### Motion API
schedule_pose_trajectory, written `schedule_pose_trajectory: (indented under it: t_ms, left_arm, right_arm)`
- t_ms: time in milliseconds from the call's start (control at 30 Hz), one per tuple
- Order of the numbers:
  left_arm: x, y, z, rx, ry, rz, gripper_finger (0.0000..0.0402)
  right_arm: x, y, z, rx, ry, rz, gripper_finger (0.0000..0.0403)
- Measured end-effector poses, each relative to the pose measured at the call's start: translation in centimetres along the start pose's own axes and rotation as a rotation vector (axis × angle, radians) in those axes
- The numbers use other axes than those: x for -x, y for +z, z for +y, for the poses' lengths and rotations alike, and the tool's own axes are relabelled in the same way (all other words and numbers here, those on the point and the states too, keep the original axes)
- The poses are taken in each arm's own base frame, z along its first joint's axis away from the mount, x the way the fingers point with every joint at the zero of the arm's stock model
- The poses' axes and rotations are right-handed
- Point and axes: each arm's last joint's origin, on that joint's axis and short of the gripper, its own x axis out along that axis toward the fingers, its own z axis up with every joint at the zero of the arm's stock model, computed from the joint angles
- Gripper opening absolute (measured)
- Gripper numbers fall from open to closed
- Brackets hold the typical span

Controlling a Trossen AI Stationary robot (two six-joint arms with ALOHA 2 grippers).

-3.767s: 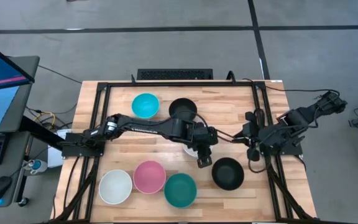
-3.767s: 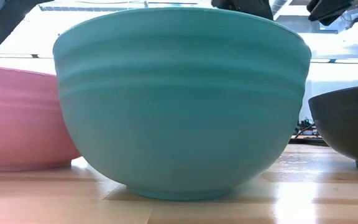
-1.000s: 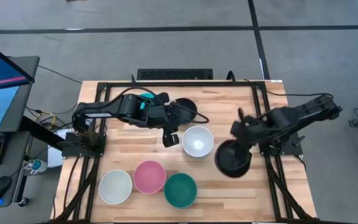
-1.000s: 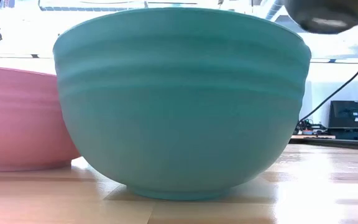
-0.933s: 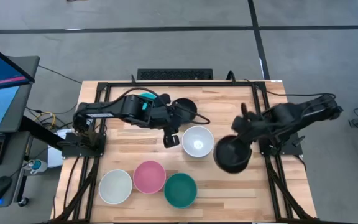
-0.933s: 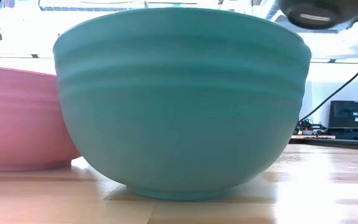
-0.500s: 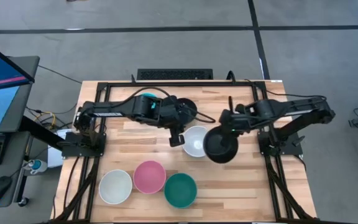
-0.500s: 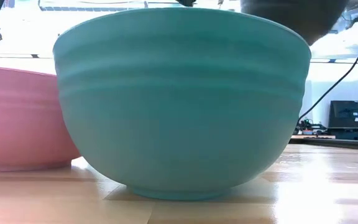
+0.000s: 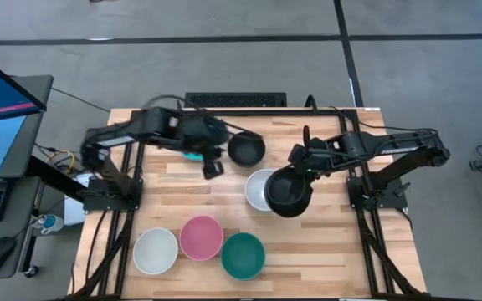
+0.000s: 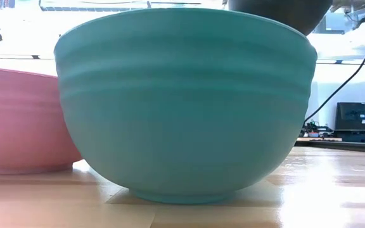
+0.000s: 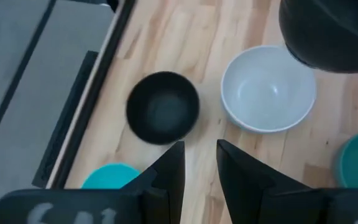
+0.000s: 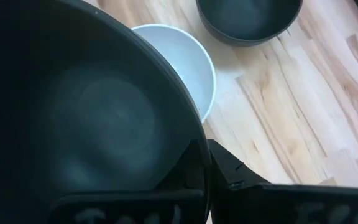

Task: Nest bowls inside each other
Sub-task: Stack the bottom black bowl on top of the white bowl

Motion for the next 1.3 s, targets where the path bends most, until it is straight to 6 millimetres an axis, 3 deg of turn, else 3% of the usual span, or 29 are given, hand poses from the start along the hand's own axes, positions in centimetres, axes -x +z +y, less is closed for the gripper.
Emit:
schedule_pose_trajectory:
  t_ms: [133, 433, 667, 833, 933, 1100, 1300]
  left_arm:
    - [2.0, -0.5, 0.9, 0.021, 0.028, -0.054, 0.0084]
    - [3.0, -1.9, 1.4, -0.006, 0.043, 0.036, 0.0084]
    - [7.5, -4.0, 3.5, 0.069, 0.085, -0.065, 0.0084]
    - [8.9, -7.8, 4.5, 0.145, 0.069, -0.091, 0.0084]
    - [8.3, -10.0, 4.5, 0.21, 0.021, -0.222, 0.0084]
    - [6.3, -11.9, 3.7, 0.218, -0.185, -0.527, 0.0084]
    - [1.0, -13.7, 1.9, 0.224, -0.285, -0.433, 0.0084]
  right_arm:
    - [-0.1, 0.2, -0.2, -0.008, -0.004, -0.007, 0.0009]
    - [-2.0, 1.4, -0.1, -0.012, -0.025, 0.011, 0.0009]
    - [-2.2, 1.7, 0.2, -0.012, -0.01, -0.007, 0.0009]
    - [-2.0, 1.8, -0.1, -0.033, -0.011, -0.015, 0.0009]
    - [-2.1, 1.8, -0.1, -0.034, -0.009, -0.021, 0.0009]
    - [-2.1, 2.2, -0.5, -0.051, -0.009, -0.036, 0.0009]
    - [-2.8, 3.1, -1.3, -0.07, -0.021, -0.056, 0.0009]
